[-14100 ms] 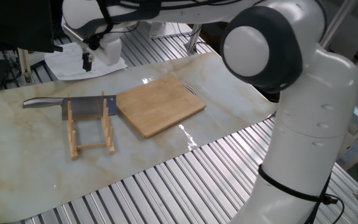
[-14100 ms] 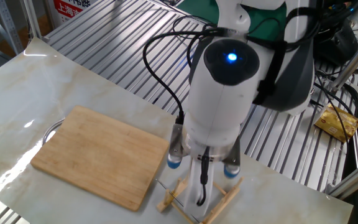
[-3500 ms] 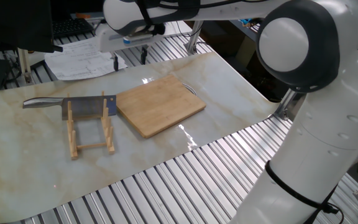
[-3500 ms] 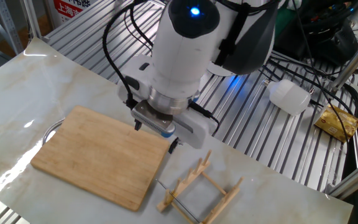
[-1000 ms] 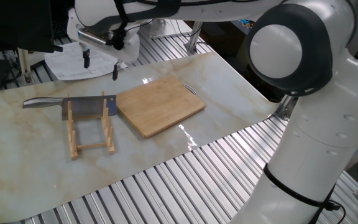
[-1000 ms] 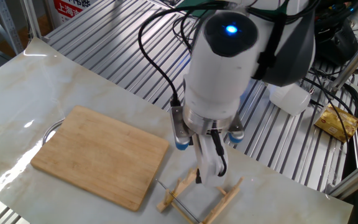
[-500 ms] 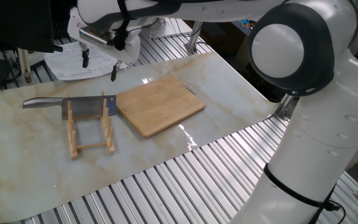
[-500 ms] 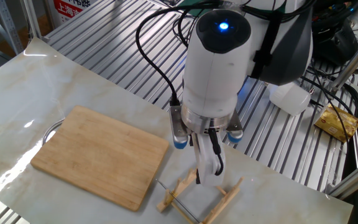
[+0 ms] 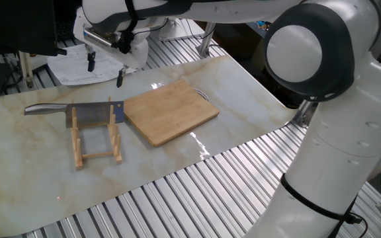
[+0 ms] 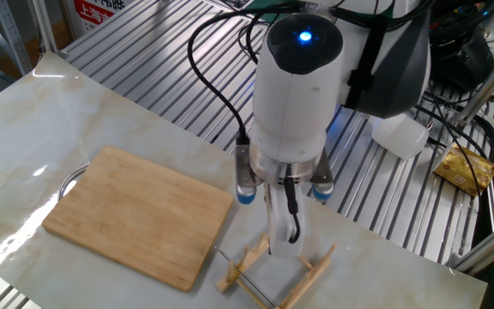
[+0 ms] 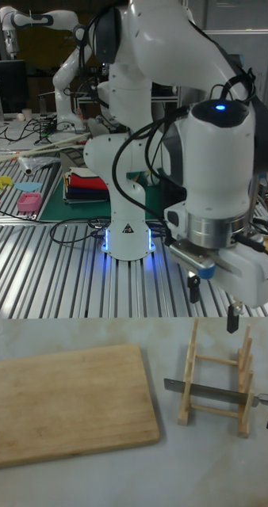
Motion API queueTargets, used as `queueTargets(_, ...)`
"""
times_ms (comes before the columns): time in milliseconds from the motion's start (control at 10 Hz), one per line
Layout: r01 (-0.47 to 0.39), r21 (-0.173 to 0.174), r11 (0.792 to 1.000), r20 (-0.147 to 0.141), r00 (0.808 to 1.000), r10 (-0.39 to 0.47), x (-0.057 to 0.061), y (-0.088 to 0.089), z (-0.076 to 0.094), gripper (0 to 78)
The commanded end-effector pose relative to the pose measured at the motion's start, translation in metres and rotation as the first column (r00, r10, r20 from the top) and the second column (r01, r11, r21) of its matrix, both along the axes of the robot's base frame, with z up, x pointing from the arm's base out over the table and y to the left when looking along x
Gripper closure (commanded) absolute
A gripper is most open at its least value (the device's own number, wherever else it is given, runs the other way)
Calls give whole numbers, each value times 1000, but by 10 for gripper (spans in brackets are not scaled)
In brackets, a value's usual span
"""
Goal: Put the knife on the cutting board
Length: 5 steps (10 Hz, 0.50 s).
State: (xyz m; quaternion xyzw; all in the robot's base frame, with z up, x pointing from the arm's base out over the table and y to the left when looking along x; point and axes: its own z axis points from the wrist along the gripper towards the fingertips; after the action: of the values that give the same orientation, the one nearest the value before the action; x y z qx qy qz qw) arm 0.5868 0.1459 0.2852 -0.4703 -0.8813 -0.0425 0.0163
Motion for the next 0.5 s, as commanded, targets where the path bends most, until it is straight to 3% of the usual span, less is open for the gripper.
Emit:
queueTargets(100,64,-4,998,2,998,-64,9,13,-15,1)
queueTargets(500,133,-9,991,1,991,-133,25,22,-38,1)
